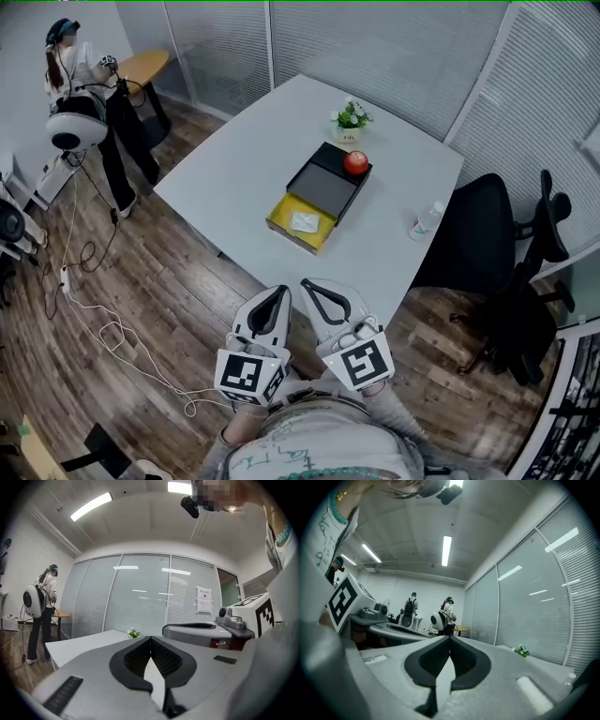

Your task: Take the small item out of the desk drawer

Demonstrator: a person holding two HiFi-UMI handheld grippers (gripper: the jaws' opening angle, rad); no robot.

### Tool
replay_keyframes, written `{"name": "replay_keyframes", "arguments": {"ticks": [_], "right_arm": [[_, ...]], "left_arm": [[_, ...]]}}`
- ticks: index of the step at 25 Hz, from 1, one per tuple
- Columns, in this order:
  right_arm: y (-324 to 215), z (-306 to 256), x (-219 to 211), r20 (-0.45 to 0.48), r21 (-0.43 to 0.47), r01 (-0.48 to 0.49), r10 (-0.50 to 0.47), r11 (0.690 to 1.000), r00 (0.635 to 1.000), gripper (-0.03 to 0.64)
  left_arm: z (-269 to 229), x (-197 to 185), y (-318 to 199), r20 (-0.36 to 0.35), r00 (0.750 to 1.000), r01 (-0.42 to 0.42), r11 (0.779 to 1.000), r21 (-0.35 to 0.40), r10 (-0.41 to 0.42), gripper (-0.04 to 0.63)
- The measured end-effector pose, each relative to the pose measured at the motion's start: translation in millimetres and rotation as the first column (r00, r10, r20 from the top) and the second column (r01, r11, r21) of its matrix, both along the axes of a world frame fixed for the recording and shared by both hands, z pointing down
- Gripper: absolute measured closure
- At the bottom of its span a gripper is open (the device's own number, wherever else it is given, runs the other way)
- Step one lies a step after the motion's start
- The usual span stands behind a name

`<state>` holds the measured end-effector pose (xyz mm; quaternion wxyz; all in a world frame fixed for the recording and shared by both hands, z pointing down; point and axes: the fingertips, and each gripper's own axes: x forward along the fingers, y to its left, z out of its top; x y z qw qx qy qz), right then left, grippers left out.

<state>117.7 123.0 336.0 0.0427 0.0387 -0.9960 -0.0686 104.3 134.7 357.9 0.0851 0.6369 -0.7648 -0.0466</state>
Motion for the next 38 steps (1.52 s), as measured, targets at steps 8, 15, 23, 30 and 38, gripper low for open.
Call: {"name": "replay_keyframes", "arguments": {"ticks": [8, 15, 23, 30, 38], "right_arm": [[8, 6, -47, -0.016, 0.001, -0.048, 0.048, 0.999, 0.999, 0.614], [26, 11, -81, -0.028, 0.001, -0.072, 0.072, 0.997, 0.997, 0.614], [40, 23, -91, -0.031, -0.023, -0.116, 0.115, 0.993, 0.993, 0.614], [41, 28, -95, -0.059, -0.011, -0.111, 0.11, 0.994, 0.992, 0.614], [27, 27, -110, -0.068, 0.005, -0.113, 0.113, 0.994, 0.991, 0.614]], "left_arm": [[6, -42, 3, -0.019, 0.998, -0.067, 0.998, 0.004, 0.067, 0.597], [8, -79, 30, -0.013, 0.997, -0.072, 0.997, 0.008, 0.072, 0.597], [20, -91, 49, -0.016, 0.993, -0.115, 0.993, -0.015, 0.114, 0.597], [25, -95, 53, -0.04, 0.99, -0.137, 0.99, -0.014, 0.137, 0.597], [28, -107, 44, -0.046, 0.989, -0.143, 0.99, -0.021, 0.142, 0.597]]}}
